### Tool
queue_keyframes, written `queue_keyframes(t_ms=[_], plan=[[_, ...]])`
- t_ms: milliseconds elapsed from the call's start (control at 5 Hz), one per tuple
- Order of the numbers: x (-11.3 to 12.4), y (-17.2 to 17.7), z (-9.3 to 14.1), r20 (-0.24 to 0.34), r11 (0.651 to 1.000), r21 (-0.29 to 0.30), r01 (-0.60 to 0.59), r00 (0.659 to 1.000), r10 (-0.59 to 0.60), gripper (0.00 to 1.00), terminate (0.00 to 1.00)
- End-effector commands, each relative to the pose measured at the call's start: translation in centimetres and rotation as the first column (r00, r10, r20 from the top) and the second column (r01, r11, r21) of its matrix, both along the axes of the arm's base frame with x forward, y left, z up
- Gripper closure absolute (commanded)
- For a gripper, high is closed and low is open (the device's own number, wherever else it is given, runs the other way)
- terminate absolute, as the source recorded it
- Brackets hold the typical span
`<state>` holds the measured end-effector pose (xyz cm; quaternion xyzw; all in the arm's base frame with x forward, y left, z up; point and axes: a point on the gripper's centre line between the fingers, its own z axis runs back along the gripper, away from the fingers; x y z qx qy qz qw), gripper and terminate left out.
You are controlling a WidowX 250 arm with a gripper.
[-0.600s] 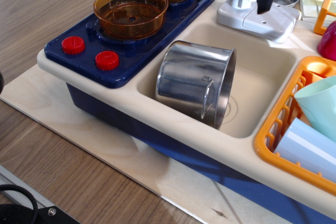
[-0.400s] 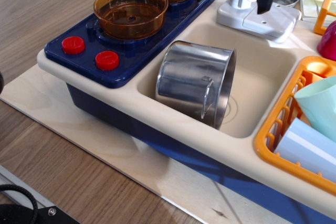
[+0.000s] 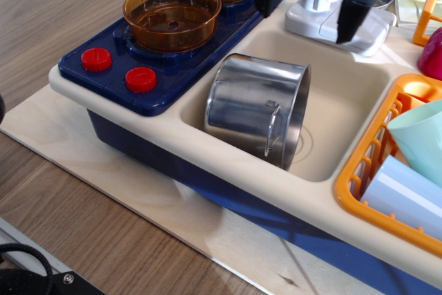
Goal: Flip pot upright which is in sink
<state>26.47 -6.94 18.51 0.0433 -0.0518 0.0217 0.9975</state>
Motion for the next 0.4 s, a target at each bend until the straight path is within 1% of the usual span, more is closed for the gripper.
queue_keyframes(t_ms=[0, 200], plan=[[0.6, -1.0, -0.2, 0.055, 0.993, 0.117, 0.023, 0.998, -0.03, 0.0, 0.0], [0.4, -0.8, -1.3, 0.071, 0.979, 0.198, 0.047, 0.996, -0.062, 0.0, 0.0]])
